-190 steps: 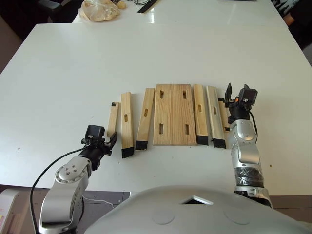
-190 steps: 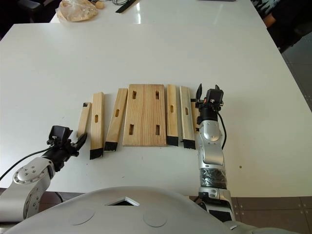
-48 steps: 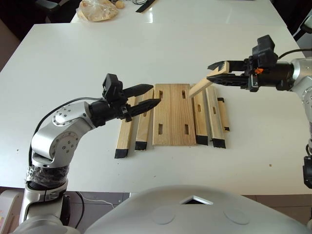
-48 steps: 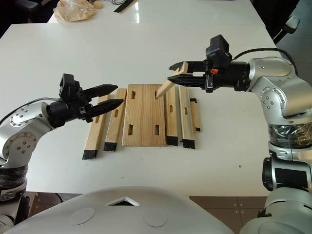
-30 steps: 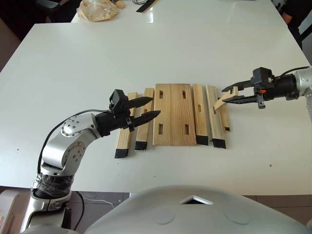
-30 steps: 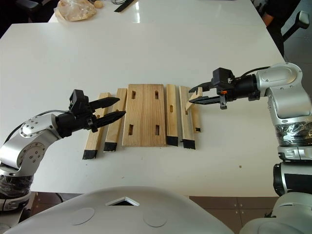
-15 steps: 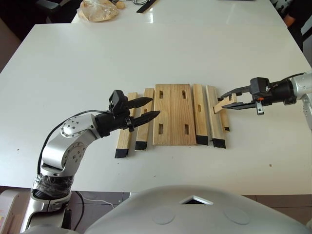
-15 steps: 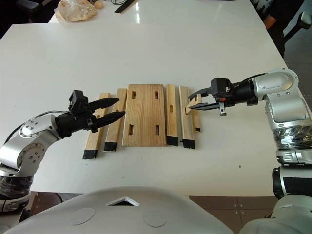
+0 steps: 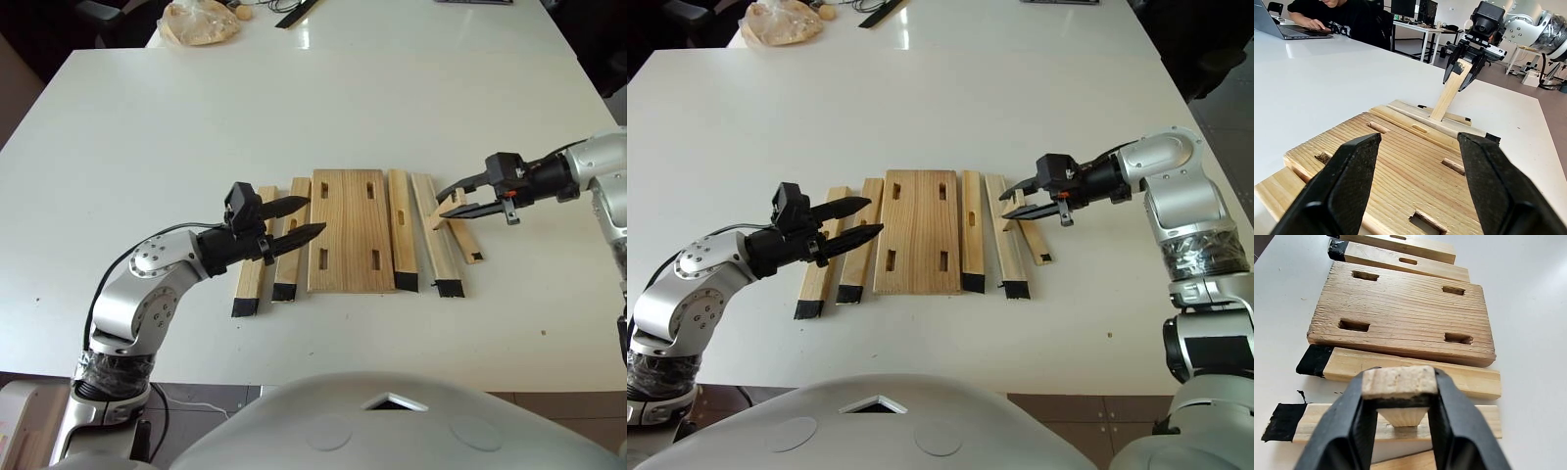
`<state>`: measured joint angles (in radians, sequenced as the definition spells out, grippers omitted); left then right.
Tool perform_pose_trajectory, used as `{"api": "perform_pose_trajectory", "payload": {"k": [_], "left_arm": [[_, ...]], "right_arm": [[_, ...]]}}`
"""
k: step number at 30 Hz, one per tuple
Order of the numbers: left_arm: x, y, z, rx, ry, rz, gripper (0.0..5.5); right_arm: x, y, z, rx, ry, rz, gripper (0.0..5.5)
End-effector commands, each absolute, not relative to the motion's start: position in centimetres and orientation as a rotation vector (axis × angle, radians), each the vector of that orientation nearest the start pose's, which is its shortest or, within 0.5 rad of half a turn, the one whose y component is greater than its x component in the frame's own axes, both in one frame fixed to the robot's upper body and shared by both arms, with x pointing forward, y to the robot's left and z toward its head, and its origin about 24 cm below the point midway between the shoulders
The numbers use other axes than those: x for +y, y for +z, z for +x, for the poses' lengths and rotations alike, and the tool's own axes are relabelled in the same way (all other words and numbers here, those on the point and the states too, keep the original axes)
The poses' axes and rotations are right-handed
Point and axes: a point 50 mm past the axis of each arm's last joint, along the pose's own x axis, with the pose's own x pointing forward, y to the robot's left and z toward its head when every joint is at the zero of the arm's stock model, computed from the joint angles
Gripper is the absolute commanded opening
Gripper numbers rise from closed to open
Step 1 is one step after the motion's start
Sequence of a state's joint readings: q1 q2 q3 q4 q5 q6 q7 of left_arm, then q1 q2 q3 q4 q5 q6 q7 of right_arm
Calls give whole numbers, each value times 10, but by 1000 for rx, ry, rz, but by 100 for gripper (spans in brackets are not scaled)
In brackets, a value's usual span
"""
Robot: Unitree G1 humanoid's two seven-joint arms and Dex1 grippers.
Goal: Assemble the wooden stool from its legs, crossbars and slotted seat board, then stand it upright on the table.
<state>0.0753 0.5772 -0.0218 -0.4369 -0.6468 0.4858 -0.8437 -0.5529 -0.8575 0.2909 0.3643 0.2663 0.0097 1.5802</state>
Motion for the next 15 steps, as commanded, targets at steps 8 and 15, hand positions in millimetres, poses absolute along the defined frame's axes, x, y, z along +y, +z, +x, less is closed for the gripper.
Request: {"api": "perform_pose_trajectory", "payload": {"k": [8, 15], "left_arm": [[159, 97, 201, 215, -1132, -100, 292], [162, 97, 197, 227, -1123, -102, 292]], "right_arm": [[-241, 39, 272, 912, 1573, -429, 130], [-239, 41, 268, 839, 1558, -392, 189]]}}
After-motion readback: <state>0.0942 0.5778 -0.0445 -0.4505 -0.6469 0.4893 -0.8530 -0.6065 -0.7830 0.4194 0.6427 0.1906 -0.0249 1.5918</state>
